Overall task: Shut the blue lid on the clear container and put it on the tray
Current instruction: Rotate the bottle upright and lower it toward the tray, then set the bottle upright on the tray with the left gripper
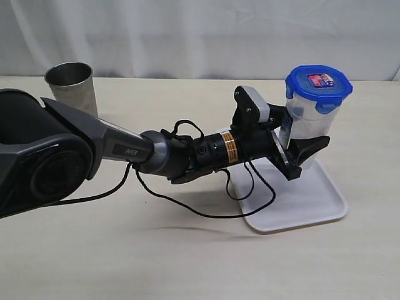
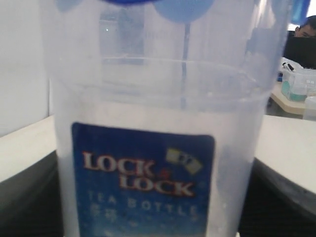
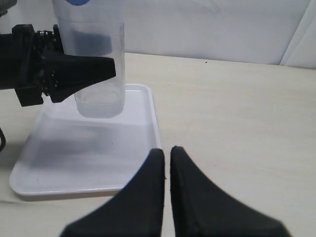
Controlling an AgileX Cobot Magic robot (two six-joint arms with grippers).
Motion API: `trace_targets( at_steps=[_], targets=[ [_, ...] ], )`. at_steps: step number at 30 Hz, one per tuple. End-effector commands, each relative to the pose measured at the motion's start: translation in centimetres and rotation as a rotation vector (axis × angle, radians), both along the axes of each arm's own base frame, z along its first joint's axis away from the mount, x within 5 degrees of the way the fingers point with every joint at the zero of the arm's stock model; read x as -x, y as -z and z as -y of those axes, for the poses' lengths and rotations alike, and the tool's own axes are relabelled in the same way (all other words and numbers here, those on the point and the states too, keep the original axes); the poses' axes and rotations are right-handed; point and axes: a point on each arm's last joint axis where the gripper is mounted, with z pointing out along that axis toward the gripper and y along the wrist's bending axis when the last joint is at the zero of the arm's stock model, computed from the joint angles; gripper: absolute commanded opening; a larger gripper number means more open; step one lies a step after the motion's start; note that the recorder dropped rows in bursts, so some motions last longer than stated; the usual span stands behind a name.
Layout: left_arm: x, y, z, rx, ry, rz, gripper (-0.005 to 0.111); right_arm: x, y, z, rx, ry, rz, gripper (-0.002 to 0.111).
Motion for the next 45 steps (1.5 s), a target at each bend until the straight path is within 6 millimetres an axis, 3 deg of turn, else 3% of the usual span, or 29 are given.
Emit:
trace_targets(
  at_steps=[1,6,29,33,40,45],
  targets=[
    [-0.1,1.7,0.1,-0.002,-0.002,-0.017,0.0,0.0,0.0,0.0,0.01,0.003,0.005,0.005],
    [0.0,2.8,0.1,-0.016,-0.002,-0.032,0.0,0.0,0.0,0.0,0.01,0.003,0.005,0.005],
    [-0.2,2.7,0.1,-0.014,-0.011,-0.034,0.001,0.0,0.0,0.0,0.01,0.003,0.005,0.005],
    [-0.2,2.8,0.1,-0.028,-0.017,-0.039,0.016,0.0,0.0,0.0,0.01,0.003,0.005,0.005],
    [-0.3,2.9,0.1,-0.034,-0.02,-0.041,0.071,0.0,0.0,0.0,0.01,0.003,0.005,0.005],
    [-0.3,2.9,0.0,-0.034,-0.022,-0.041,0.084,0.0,0.0,0.0,0.01,0.003,0.005,0.005]
  ],
)
